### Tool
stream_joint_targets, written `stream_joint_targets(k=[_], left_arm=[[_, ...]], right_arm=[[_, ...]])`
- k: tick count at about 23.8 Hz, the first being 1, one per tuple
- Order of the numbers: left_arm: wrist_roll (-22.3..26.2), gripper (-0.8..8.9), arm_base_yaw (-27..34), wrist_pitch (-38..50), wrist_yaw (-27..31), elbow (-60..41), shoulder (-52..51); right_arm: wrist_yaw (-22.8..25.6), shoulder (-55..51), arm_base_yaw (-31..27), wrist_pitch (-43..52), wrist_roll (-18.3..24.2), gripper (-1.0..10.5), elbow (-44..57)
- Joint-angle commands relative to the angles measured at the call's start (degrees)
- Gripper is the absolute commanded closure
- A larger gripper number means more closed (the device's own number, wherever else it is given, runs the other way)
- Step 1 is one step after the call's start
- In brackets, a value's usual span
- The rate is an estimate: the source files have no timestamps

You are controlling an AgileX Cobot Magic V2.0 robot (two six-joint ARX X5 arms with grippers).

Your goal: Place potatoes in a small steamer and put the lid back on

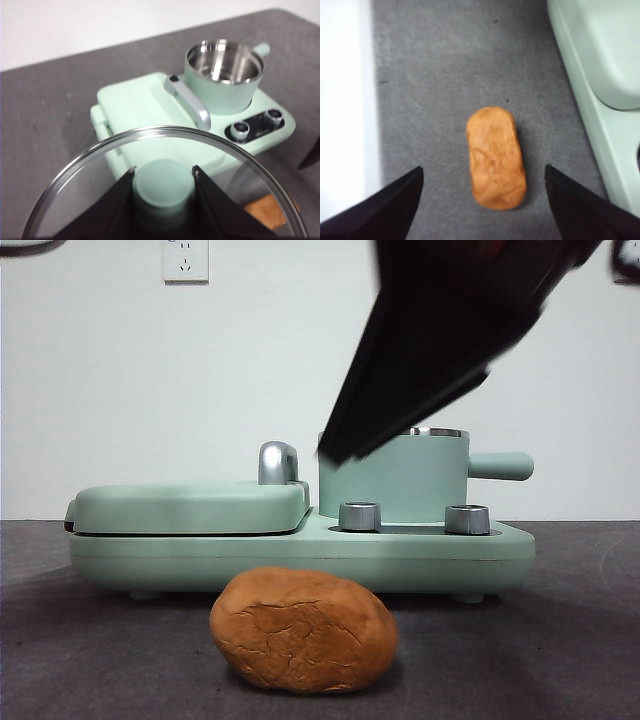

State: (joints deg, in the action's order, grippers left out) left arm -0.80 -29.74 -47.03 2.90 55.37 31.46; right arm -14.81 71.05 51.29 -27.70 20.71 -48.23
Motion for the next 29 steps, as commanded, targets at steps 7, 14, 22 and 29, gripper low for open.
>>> stream_joint_targets(k=[7, 14, 22, 29], left_arm=[[-0.33, 7.98, -0.11, 1.64, 0.15, 0.70, 0.17], [-0.31, 7.98, -0.11, 1.62, 0.81, 0.70, 0.17], [0.11, 7.98, -0.11, 1.64, 1.66, 0.70, 0.17], [0.09, 7.98, -0.11, 1.88, 1.86, 0.70, 0.17]], right_arm=[[0.79, 9.73, 1.57, 6.51, -1.29, 5.6, -0.96], [1.27, 14.75, 1.57, 7.69, -1.27, 5.6, -0.96], [4.83, 16.72, 1.57, 7.93, -2.75, 6.9, -0.96], [4.81, 8.20, 0.87, -0.33, -10.43, 6.9, -3.04]])
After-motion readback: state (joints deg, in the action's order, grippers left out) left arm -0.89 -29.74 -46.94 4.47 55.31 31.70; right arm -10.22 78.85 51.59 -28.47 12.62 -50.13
